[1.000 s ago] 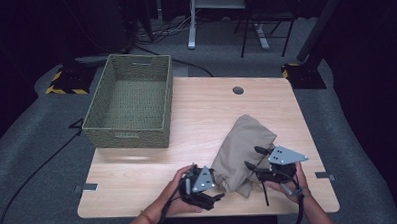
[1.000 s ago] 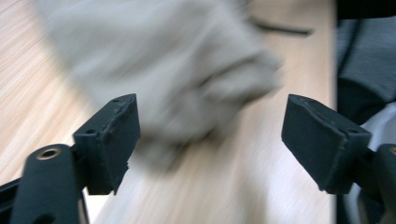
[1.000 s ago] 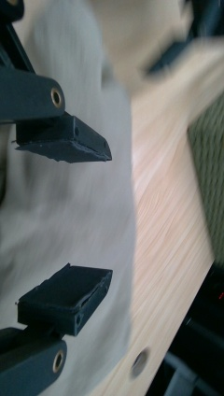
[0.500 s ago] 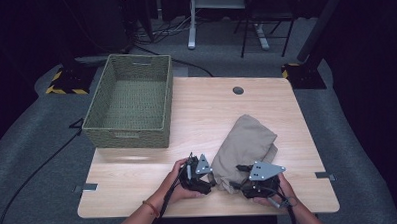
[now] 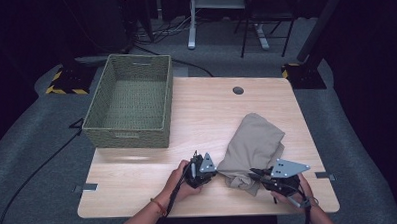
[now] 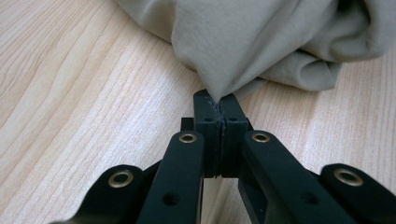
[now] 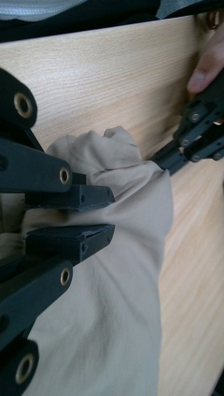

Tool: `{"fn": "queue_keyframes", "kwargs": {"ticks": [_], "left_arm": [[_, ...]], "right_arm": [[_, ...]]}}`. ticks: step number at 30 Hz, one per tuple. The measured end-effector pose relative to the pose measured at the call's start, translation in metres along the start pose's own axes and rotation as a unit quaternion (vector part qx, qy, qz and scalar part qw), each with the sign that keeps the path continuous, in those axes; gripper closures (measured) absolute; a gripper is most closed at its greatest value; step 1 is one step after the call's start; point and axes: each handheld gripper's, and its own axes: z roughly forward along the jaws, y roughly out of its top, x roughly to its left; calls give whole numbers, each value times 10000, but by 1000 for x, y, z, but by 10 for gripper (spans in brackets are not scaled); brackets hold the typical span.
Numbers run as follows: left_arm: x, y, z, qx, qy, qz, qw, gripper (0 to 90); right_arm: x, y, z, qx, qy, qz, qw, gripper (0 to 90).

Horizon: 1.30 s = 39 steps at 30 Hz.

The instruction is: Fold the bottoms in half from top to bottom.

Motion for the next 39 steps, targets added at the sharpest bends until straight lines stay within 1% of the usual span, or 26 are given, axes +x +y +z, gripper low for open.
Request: {"fn": "queue_keyframes", "kwargs": {"ticks": [3, 5, 6, 7, 9, 10, 13, 14, 16, 17, 18, 19, 21, 23, 25, 28, 29, 31, 32, 33, 34, 35, 36, 37, 38, 39], "left_arm": [[0, 0, 0, -2, 9, 25, 10000, 887], [0, 0, -1, 14, 82, 5, 10000, 888], [1, -1, -2, 6, 64, -35, 10000, 887], [2, -2, -2, -22, 5, -45, 10000, 886], [2, -3, -2, -34, -25, -35, 10000, 882], [1, -3, -2, -22, -62, -9, 10000, 883], [-3, -1, -1, -41, -103, 68, 9999, 884], [-3, -1, 0, -33, -99, 100, 9999, 886], [-4, -1, -1, -28, -74, 131, 9999, 890], [-3, -1, -1, -20, -55, 140, 9999, 891], [-3, -2, -2, 18, -20, 186, 9998, 893], [-2, -2, -3, 34, -6, 172, 9998, 894], [0, -4, -6, 41, -29, 201, 9998, 896], [1, -5, -8, 68, -36, 197, 9998, 896], [0, -6, -10, 117, 0, 234, 9997, 897], [-3, -7, -17, 134, 46, 344, 9993, 896], [-3, -8, -20, 148, 111, 369, 9991, 896], [-1, -11, -27, 115, 135, 272, 9995, 896], [1, -13, -31, 104, 126, 240, 9996, 895], [3, -15, -35, 93, 151, 222, 9996, 894], [5, -18, -39, 65, 152, 215, 9996, 893], [7, -20, -43, 65, 205, 189, 9996, 882], [9, -23, -46, 46, 336, 100, 9994, 809], [12, -26, -50, 22, 372, -12, 9993, 720], [14, -28, -53, -49, 354, -101, 9993, 680], [15, -28, -57, -138, 354, -169, 9991, 604]], "right_arm": [[-1, -1, -12, -43, -76, -32, 10000, 831], [-2, -4, -16, 35, -119, -46, 9999, 859], [-3, -7, -16, 72, -151, -10, 9999, 845], [-5, -10, -15, 114, -154, 32, 9998, 805], [-5, -12, -14, 64, -201, 107, 9997, 618], [-4, -10, -15, -33, -273, 135, 9995, 573], [1, 1, -14, -494, -164, 196, 9985, 466], [2, 6, -11, -562, -130, 176, 9982, 461], [5, 12, 1, -507, -22, 62, 9987, 477], [6, 12, 9, -408, 53, 9, 9992, 508], [6, 11, 17, -250, 98, -22, 9996, 547], [6, 8, 24, -82, 132, -54, 9999, 572], [4, 0, 32, 186, 183, -81, 9996, 580], [0, -7, 27, 204, 258, -56, 9994, 608], [-4, -12, 16, 194, 214, -45, 9996, 615], [-11, -19, 0, 212, 141, 83, 9996, 614], [-13, -22, -5, 235, 58, 97, 9997, 616], [-20, -25, -13, 364, -281, 110, 9989, 597], [-25, -28, -16, 456, -356, 209, 9981, 555], [-29, -30, -19, 423, -328, 336, 9980, 560], [-32, -30, -22, 329, -378, 415, 9979, 548], [-33, -29, -25, 265, -494, 451, 9974, 543], [-34, -27, -27, 210, -562, 450, 9972, 522], [-35, -25, -28, 129, -602, 450, 9971, 499], [-35, -21, -29, 33, -627, 491, 9968, 481], [-36, -18, -30, -30, -647, 513, 9966, 466]]}}
